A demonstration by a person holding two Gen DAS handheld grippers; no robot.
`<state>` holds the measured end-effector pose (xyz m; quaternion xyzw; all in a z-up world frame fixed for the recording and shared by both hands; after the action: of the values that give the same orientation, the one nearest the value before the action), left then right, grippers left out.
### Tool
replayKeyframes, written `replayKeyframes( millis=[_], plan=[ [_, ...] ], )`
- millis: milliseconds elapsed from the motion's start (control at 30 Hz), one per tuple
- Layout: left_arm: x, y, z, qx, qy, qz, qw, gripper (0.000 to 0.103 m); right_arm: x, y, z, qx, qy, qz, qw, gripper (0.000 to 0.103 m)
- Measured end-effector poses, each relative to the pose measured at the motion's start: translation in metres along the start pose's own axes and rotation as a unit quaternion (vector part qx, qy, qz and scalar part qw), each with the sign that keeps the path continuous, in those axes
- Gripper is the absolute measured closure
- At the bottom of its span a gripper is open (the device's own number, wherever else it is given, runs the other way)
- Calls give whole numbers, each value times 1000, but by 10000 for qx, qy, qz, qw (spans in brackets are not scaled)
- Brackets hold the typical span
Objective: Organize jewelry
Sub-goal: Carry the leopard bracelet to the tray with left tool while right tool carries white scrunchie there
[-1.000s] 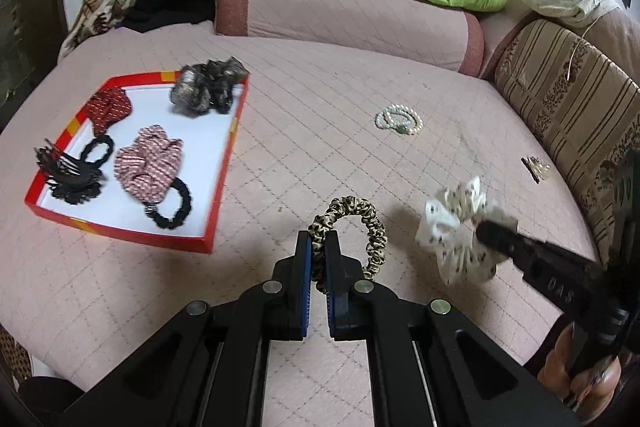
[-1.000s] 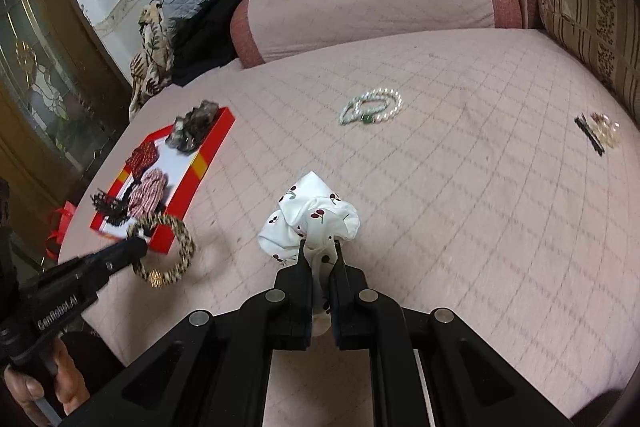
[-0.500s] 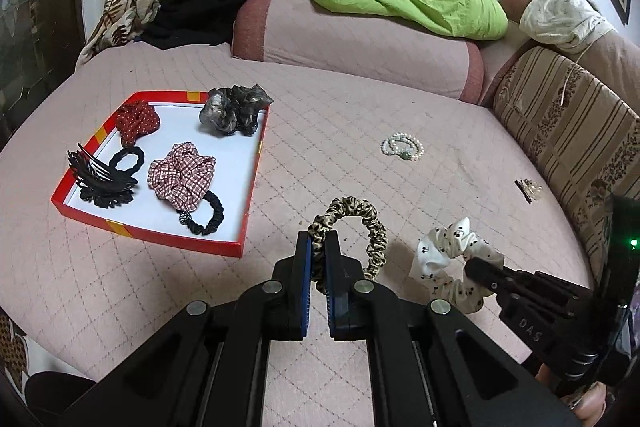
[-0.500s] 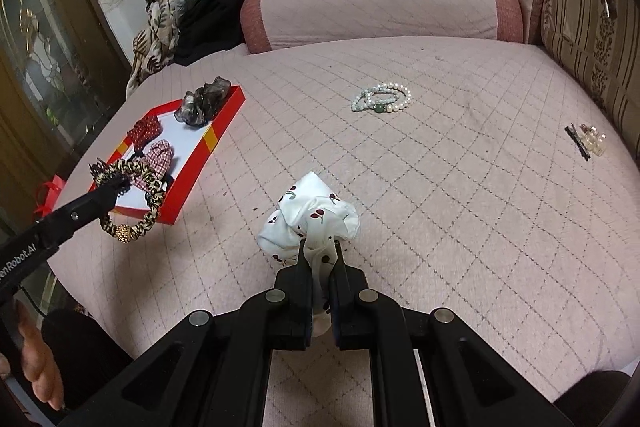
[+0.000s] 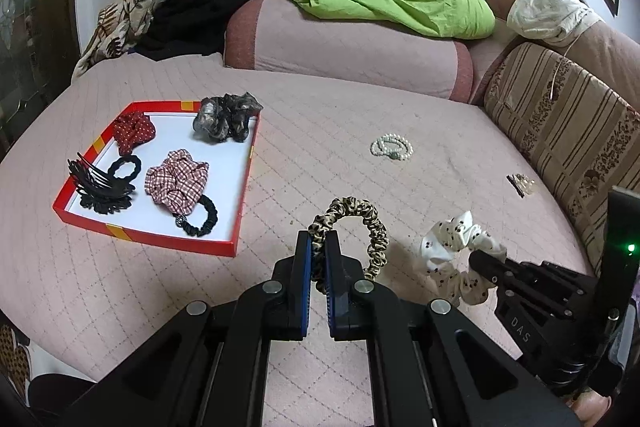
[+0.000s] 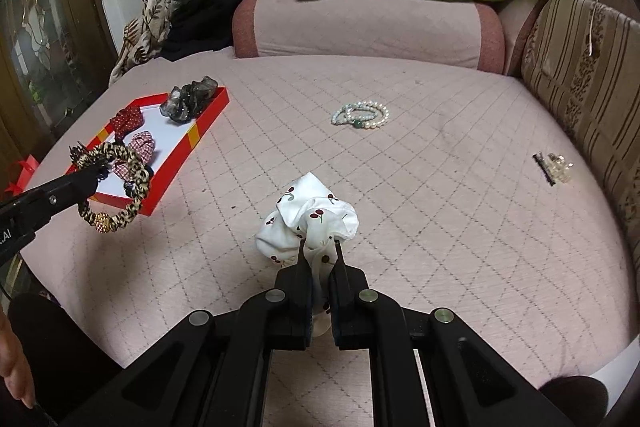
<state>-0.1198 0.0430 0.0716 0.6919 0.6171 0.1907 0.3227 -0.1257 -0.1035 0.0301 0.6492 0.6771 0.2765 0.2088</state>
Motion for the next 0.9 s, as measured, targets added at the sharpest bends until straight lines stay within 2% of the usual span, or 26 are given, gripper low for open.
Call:
replayKeyframes(
  millis=[367, 600, 900],
  plan=[
    [-2, 0, 0, -44, 112, 117, 9999, 97, -22, 13, -20, -225, -1235, -414, 9912, 95],
    [-5, -1, 2, -28, 167, 176, 9997, 97, -28, 17, -26, -289, -1525, -497, 9866, 95],
    [-2, -3, 5, -7, 266, 171, 9995, 97, -27, 15, -27, -270, -1563, -512, 9860, 95]
  ],
)
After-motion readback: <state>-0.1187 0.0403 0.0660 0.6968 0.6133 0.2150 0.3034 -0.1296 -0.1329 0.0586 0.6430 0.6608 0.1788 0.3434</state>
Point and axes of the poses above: each gripper's, at about its wrist camera, not at the fingertips, and z roughly the way its jaws point, x to its left, y to its top, the point moved 10 cm from there along z, roughly the way its jaws point, and after that the axes turned 2 degrees about x, right-handed, at the moved point
